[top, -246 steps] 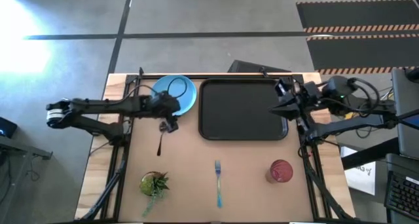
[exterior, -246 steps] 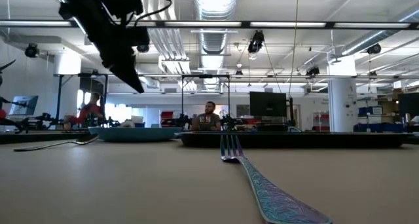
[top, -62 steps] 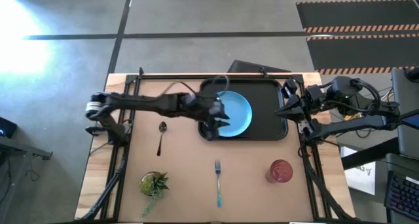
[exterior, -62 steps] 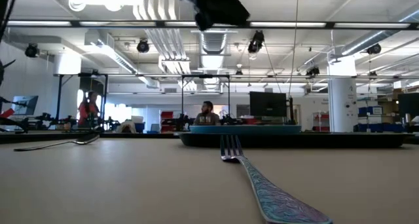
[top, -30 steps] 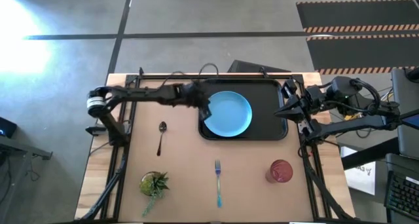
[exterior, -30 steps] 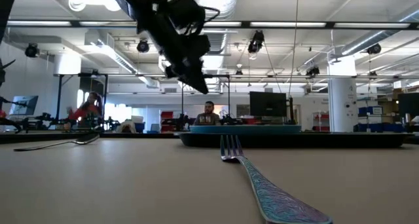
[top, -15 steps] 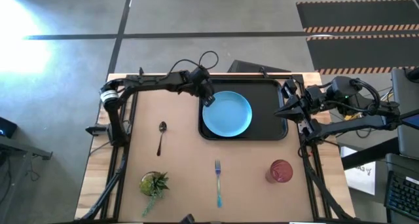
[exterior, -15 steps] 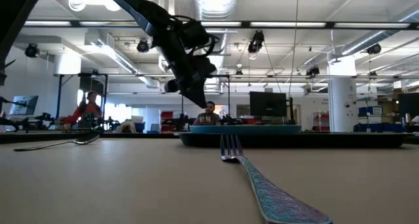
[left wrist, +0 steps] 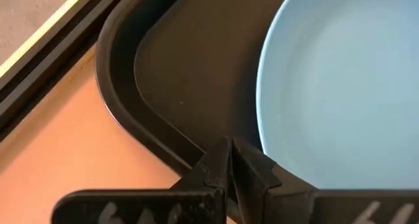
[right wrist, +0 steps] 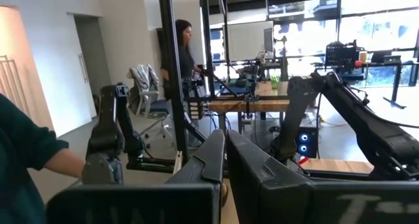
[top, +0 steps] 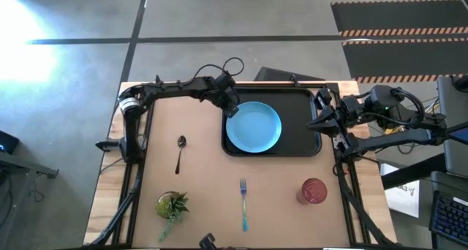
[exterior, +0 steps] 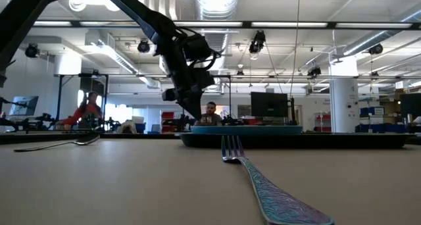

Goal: Pick and place plate/cup/fork/spoon on tray
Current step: Put the blue plate on the black tray, then put the red cup on the top right of the blue plate on the black tray

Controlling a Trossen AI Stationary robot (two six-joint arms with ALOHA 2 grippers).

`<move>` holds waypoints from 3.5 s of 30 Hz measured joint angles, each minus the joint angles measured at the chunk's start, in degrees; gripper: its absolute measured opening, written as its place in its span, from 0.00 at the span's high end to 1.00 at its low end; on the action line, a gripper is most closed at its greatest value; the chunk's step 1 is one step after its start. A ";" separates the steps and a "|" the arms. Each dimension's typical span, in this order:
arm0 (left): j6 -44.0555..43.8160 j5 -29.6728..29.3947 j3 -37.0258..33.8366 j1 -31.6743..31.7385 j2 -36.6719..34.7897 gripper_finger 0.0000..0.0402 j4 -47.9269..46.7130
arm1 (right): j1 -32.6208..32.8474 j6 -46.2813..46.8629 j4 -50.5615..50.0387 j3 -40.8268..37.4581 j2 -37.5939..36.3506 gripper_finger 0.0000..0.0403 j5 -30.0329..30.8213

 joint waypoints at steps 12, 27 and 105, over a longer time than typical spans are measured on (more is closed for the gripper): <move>-0.02 2.26 0.05 -0.02 4.75 1.00 0.34 | 0.00 -0.02 0.04 0.00 0.00 0.98 0.00; 1.53 -2.48 -1.39 -0.04 4.76 1.00 -8.20 | 0.00 -0.02 0.00 0.00 0.02 0.98 0.00; 1.88 -12.82 -2.81 -14.78 -49.26 1.00 -15.27 | 0.87 27.10 -81.39 41.31 40.38 0.88 6.36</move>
